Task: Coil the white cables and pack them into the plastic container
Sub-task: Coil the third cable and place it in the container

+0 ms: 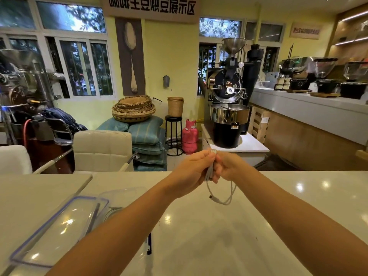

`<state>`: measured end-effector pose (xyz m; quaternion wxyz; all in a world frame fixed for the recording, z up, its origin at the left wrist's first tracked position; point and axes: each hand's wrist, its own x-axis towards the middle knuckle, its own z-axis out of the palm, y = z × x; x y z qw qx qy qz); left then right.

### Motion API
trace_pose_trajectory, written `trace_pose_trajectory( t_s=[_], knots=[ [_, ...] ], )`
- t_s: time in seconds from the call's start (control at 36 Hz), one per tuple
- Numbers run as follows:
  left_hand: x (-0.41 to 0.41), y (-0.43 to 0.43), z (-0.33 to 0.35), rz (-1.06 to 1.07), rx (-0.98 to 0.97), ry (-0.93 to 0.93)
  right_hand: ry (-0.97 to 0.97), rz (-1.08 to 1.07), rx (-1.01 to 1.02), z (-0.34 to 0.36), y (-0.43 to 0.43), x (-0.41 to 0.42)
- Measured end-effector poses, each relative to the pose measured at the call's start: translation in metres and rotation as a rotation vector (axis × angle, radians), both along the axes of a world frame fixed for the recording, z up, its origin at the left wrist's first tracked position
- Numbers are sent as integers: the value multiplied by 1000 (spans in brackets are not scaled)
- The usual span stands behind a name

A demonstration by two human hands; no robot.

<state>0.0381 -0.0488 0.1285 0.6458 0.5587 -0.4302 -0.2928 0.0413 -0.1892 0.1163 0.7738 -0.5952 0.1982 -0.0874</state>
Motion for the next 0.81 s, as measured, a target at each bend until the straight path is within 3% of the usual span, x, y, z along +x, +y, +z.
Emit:
trace_pose_trajectory(
  t_s=[0.25,0.42,0.5,0.64,0.81],
  knots=[
    [2,-10,10,114,-96,82,-71,-43,-173,-14,32,0],
    [12,-16,18,301,-187,191,-53,161,-449,-15,47,-17],
    [21,-14,19,342,-182,144,-22,244,-573,-14,50,-24],
    [31,-13,13,451,-73,-51,-51,406,-373,-11,51,-32],
    [35,-14,4,514,26,-179,-32,432,-339,2,50,-43]
  ],
)
